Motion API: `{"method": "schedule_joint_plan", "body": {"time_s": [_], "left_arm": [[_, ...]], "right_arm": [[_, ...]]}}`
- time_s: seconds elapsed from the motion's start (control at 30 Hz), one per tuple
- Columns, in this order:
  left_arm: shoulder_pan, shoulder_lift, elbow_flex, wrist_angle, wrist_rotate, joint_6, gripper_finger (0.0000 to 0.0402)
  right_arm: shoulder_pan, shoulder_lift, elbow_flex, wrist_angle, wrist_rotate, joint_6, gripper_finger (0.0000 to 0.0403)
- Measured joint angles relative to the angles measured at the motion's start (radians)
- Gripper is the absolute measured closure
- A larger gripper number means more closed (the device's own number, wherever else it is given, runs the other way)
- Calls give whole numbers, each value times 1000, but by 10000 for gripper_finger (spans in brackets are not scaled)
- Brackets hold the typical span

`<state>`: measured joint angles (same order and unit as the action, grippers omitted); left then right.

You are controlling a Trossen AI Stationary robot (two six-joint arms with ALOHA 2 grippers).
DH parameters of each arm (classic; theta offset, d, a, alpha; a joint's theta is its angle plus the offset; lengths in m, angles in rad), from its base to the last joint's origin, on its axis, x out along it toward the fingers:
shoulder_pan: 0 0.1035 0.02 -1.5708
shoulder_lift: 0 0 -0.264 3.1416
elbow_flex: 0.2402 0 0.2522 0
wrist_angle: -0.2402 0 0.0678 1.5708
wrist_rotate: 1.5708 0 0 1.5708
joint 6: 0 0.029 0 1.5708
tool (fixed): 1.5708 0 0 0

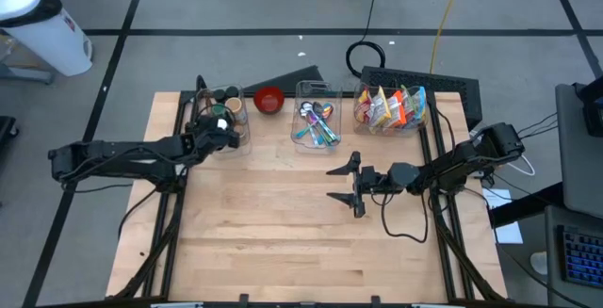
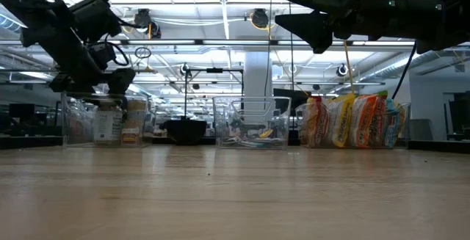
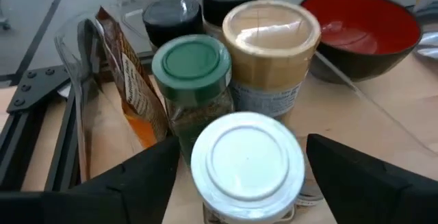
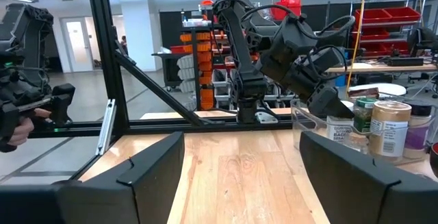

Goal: Pick & Place Food Item
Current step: Return to Home Position

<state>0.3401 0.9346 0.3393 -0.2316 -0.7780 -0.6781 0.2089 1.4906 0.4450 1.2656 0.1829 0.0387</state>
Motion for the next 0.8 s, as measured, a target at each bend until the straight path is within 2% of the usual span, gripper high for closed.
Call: {"method": "schedule_joint_plan", "body": {"time_s": [0.1, 0.27, 0.53, 0.67, 0.8], "left_arm": [[0, -27, 14, -2, 6, 35, 70], [0, -106, 77, -26, 98, 133, 68], [-26, -247, 190, -238, 214, 205, 67], [-68, -350, 182, -216, 266, 243, 67], [-132, -472, 124, -114, 336, 310, 67]], "right_arm": [[0, 0, 0, -1, 0, -1, 121], [0, 0, 0, -18, 0, -2, 122], [0, 0, 0, -25, 28, -34, 129], [0, -18, -4, -64, 27, -43, 139], [0, -141, -40, -160, 28, -51, 151]]}}
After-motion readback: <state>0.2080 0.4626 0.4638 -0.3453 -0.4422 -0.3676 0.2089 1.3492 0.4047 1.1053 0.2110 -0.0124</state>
